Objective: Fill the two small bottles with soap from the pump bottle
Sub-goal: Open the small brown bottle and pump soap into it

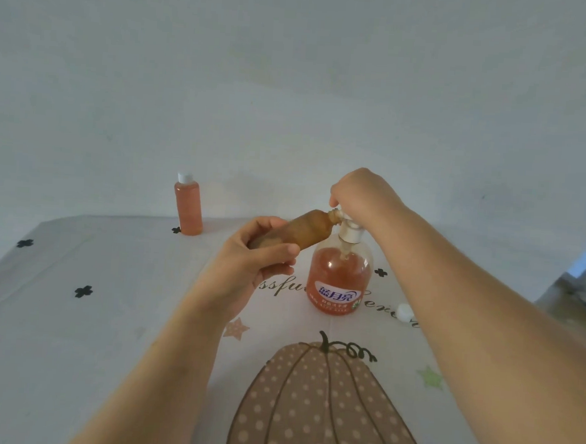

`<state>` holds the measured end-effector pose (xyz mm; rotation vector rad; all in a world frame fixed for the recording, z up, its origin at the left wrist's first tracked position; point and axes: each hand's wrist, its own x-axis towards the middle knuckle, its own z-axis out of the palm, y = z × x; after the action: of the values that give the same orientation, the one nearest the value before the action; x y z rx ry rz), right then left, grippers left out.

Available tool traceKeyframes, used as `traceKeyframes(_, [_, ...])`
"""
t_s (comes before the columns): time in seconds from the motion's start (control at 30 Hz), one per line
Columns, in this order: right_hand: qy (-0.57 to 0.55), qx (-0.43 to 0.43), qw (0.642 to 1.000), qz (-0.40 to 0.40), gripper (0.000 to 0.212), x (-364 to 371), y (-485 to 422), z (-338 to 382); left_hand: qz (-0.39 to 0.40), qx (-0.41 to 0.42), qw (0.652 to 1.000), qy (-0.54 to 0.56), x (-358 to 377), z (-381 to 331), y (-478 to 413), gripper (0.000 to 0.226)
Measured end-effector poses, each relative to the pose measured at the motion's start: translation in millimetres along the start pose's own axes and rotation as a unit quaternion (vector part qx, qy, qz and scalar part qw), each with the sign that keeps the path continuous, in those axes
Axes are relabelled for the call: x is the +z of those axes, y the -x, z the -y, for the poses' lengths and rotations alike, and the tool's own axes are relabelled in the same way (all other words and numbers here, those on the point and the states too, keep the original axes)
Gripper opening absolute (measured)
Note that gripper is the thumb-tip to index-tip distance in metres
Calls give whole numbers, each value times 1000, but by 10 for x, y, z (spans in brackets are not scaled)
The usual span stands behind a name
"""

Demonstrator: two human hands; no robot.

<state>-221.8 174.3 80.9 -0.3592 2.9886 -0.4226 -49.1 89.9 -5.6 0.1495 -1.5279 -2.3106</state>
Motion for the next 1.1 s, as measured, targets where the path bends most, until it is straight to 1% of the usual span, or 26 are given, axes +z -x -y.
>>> traceKeyframes(0.07, [2, -14, 1000, -4, 21, -38, 45, 8, -19, 9, 1000, 8, 20, -19, 14, 41])
traceKeyframes(0.13, [-5, -25, 1000, -5, 16, -73, 86, 0, -19, 14, 1000, 13, 37, -18, 26, 43])
traceKeyframes(0.2, [-44, -36, 998, -14, 7, -111, 153, -26, -10, 15, 1000, 21, 52, -10, 50, 40])
traceKeyframes(0.3, [-133, -74, 988, -30, 22, -154, 204, -117, 4, 18, 999, 41, 65, -9, 64, 40])
traceKeyframes(0.37, [-167, -107, 978, -58, 22, -206, 251, -166, 15, 18, 998, 56, 67, -15, 56, 39])
traceKeyframes(0.47, [-213, -126, 964, -98, 21, -279, 291, -173, 26, 16, 997, 72, 73, -31, 60, 36])
traceKeyframes(0.57, [-184, -135, 968, -109, 23, -257, 311, -127, 34, 12, 997, 71, 73, -48, 71, 34])
traceKeyframes(0.67, [-148, -132, 976, -89, 26, -172, 317, -93, 30, 19, 997, 63, 52, -67, 78, 33])
traceKeyframes(0.83, [-130, -104, 985, -55, 23, -133, 245, -62, 33, 28, 997, 69, 23, -78, 79, 31])
traceKeyframes(0.97, [-90, -75, 992, -55, 11, -76, 179, -56, 32, 27, 996, 72, 12, -97, 75, 33])
traceKeyframes(1.03, [-73, -59, 995, -43, 18, -20, 144, -52, 29, 25, 997, 63, -2, -99, 58, 32])
traceKeyframes(1.1, [-65, -54, 996, -30, 18, 14, 129, -52, 28, 21, 998, 59, 1, -96, 56, 31])
